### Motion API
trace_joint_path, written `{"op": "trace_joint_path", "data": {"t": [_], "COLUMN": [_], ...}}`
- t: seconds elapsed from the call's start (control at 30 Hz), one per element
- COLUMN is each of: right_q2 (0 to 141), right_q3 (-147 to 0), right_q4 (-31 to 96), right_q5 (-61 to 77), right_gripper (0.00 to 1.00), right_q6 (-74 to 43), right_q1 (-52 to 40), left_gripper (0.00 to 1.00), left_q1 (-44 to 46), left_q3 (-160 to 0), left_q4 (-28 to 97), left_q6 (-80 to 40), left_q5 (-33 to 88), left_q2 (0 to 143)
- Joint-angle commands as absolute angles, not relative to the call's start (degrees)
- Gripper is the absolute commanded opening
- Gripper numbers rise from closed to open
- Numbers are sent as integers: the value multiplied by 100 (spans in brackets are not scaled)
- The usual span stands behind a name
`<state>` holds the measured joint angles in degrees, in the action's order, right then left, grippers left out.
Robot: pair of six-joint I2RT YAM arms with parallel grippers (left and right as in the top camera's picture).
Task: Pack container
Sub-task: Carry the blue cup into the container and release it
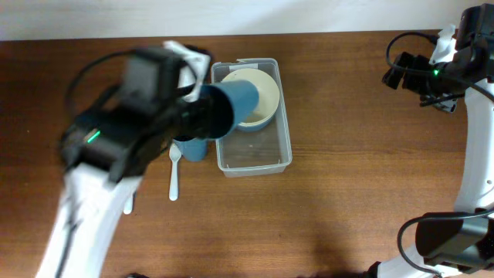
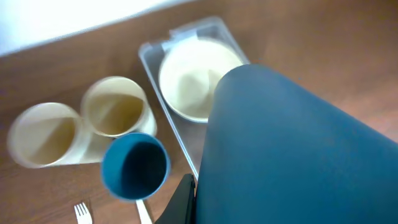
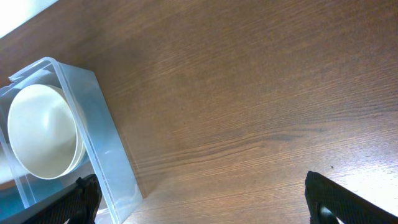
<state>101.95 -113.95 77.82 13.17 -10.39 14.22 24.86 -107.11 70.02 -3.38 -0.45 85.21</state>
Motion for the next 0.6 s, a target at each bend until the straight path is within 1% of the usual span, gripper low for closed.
{"op": "trace_joint_path", "data": {"t": [0.0,0.2,0.43,0.57], "right_q2": [10156,10156,10156,10156], "right_q3": [-11443,-11445,-11445,-11445], "right_q4": [7782,7782,7782,7782], "right_q5": [1328,1328,1328,1328], "right_gripper": [99,99,99,99], "right_q6": [-1033,-1033,-1033,-1033], "right_q1": [1431,1431,1431,1431], "left_gripper": [2,1,1,1], "left_q1": [2685,2941,3076,3076], "left_q3": [-10731,-10731,-10731,-10731], "left_q4": [7041,6812,6748,6746], "left_q6": [163,158,158,158], "left_q5": [-27,-1,-25,-23], "left_q2": [9546,10803,11428,11480]}}
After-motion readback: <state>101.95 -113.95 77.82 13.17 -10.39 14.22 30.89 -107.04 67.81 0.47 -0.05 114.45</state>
